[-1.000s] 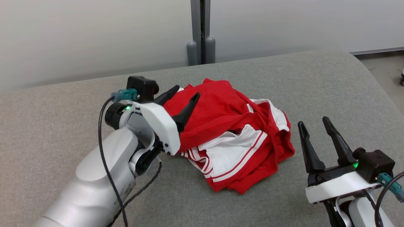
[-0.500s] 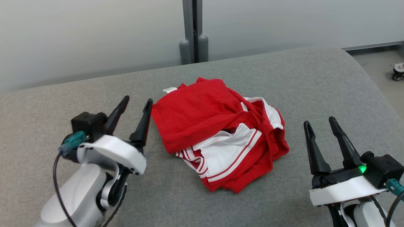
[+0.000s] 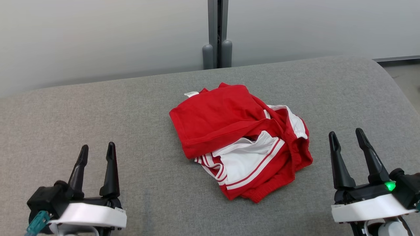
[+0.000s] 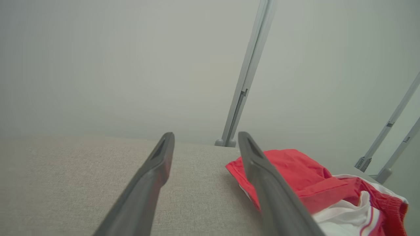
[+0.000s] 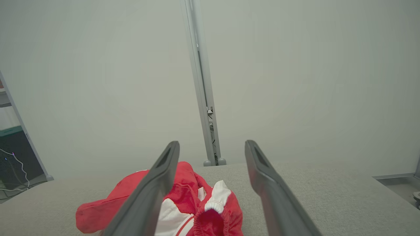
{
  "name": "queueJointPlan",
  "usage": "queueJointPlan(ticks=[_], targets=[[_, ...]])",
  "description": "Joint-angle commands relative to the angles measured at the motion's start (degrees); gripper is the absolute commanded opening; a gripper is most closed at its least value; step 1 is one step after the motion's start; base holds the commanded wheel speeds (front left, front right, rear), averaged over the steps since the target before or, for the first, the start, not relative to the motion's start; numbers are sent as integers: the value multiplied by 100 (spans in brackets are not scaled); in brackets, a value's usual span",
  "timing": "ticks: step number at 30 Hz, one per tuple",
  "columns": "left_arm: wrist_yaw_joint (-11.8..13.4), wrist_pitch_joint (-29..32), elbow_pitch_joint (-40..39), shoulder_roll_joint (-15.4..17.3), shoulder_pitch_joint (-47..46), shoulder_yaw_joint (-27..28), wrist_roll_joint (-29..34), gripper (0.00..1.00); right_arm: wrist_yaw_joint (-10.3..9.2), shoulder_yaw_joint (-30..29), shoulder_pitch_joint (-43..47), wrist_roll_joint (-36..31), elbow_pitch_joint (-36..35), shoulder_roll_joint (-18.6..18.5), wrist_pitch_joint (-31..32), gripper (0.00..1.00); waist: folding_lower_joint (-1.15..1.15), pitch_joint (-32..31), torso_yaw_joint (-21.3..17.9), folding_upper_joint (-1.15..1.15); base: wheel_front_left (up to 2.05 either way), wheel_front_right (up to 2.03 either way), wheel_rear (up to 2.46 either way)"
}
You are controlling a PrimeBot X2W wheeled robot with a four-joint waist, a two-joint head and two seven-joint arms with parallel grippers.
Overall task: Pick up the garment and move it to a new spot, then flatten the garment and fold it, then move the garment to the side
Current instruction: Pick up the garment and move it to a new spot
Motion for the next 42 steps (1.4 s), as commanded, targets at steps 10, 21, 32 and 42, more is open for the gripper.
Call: queueJointPlan(ticks=[10, 21, 32, 42], targets=[[-716, -4, 84, -858, 593, 1151, 1084, 100, 13, -41, 227, -36, -77, 40, -2, 100, 0, -7, 64, 0, 0, 0, 0], [-1131, -4, 244, -1235, 642, 1596, 1703, 100, 13, -98, 203, -93, 61, 82, -2, 100, 0, -61, 36, 0, 0, 0, 0], [-1194, -4, 343, -1299, 634, 1648, 1829, 100, 13, -19, 205, -96, 118, 54, -2, 100, 0, -105, 85, 0, 0, 0, 0], [-1423, -4, 387, -1300, 356, 1290, 2030, 100, 13, 64, 131, -60, 181, 45, -2, 100, 0, -60, 49, 0, 0, 0, 0]])
